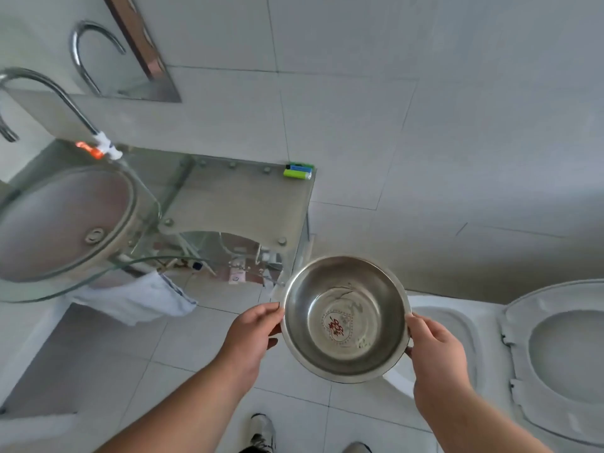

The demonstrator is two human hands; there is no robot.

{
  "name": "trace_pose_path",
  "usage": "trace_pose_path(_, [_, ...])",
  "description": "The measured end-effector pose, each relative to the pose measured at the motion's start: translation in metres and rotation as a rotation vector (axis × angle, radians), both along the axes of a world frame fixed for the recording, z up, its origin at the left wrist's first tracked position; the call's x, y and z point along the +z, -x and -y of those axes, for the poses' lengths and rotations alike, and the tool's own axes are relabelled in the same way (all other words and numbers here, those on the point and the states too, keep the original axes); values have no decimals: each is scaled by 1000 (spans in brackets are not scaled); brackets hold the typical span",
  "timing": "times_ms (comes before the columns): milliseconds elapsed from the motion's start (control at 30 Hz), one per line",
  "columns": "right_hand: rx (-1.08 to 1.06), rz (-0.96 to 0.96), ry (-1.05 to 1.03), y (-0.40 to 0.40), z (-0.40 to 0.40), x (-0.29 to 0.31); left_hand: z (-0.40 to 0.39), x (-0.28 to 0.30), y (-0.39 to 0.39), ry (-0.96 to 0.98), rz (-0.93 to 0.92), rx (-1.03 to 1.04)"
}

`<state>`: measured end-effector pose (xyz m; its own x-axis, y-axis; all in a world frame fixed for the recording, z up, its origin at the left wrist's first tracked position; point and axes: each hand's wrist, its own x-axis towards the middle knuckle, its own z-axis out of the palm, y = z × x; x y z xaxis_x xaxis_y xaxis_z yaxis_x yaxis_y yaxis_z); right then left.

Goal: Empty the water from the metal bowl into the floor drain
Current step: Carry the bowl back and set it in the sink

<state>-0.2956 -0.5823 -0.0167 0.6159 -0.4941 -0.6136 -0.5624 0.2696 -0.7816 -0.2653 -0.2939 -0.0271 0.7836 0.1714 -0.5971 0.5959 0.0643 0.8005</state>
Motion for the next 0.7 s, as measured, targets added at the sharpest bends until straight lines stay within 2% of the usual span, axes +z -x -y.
trace_pose_path(333, [165, 57, 4, -46, -55, 29, -51, 35, 0, -24, 74, 178])
trace_pose_path(700, [312, 97, -4, -124, -202, 50, -194, 47, -41, -20, 122, 340])
